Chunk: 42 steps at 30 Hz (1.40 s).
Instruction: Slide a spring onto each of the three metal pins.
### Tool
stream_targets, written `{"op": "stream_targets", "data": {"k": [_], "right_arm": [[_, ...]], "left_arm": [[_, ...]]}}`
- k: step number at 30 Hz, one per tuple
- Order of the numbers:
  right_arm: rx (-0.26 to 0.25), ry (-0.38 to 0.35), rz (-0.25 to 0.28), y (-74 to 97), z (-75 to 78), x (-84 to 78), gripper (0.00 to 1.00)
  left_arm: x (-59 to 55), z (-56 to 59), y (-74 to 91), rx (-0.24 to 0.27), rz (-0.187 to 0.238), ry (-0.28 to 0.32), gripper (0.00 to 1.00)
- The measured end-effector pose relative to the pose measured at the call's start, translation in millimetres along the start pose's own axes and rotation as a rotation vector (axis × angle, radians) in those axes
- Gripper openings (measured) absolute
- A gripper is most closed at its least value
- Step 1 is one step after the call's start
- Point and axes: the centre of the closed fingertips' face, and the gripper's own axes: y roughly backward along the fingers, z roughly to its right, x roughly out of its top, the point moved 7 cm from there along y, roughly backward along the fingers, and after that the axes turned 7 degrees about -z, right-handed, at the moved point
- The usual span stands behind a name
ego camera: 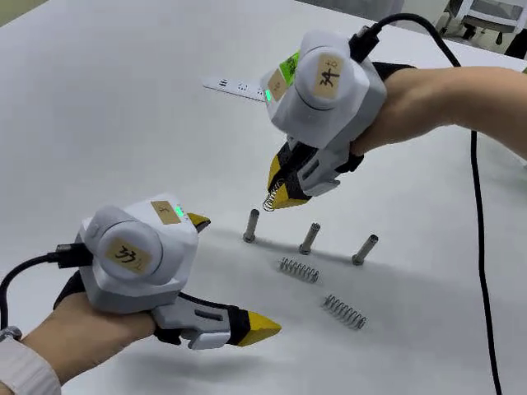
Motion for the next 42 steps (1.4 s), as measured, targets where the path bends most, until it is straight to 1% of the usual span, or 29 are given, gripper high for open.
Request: {"op": "stream_targets", "data": {"k": [4, 6, 13, 16, 20, 25, 28, 36, 42], "right_arm": [[0.014, 0.015, -0.02, -5.5, 8.2, 3.2, 0.12], [0.019, 0.015, -0.019, -7.2, 9.2, 4.4, 0.12], [0.042, 0.038, -0.029, -12.9, 8.4, 11.3, 0.12], [0.056, 0.048, -0.044, -16.7, 7.8, 12.5, 0.12], [0.063, 0.055, -0.048, -19.9, 8.6, 14.1, 0.12], [0.072, 0.069, -0.07, -21.8, 8.2, 12.1, 0.12], [0.076, 0.066, -0.068, -23.1, 8.3, 11.8, 0.12], [0.076, 0.07, -0.071, -25.3, 10.2, 11.3, 0.12], [0.082, 0.071, -0.073, -25.9, 11.2, 11.7, 0.12]], "left_arm": [[0.0, -0.2, 0.0, -0.002, 0.002, 0.0, 1.0], [0.1, -0.6, 0.0, -0.002, 0.003, 0.001, 1.0], [-0.6, 0.8, 0.0, -0.009, -0.002, -0.002, 1.0], [-1.1, -0.2, 0.7, -0.004, -0.001, -0.003, 1.0], [-2.5, -1.8, 1.2, 0.0, -0.003, -0.003, 1.0], [-3.4, -2.1, 1.1, -0.003, -0.004, -0.003, 1.0], [-3.6, -1.5, 1.1, -0.009, -0.006, -0.003, 0.97], [-3.2, -2.1, 1.0, -0.003, -0.006, 0.003, 1.0], [-3.1, -2.9, 1.3, -0.002, -0.005, 0.007, 1.0]]}}
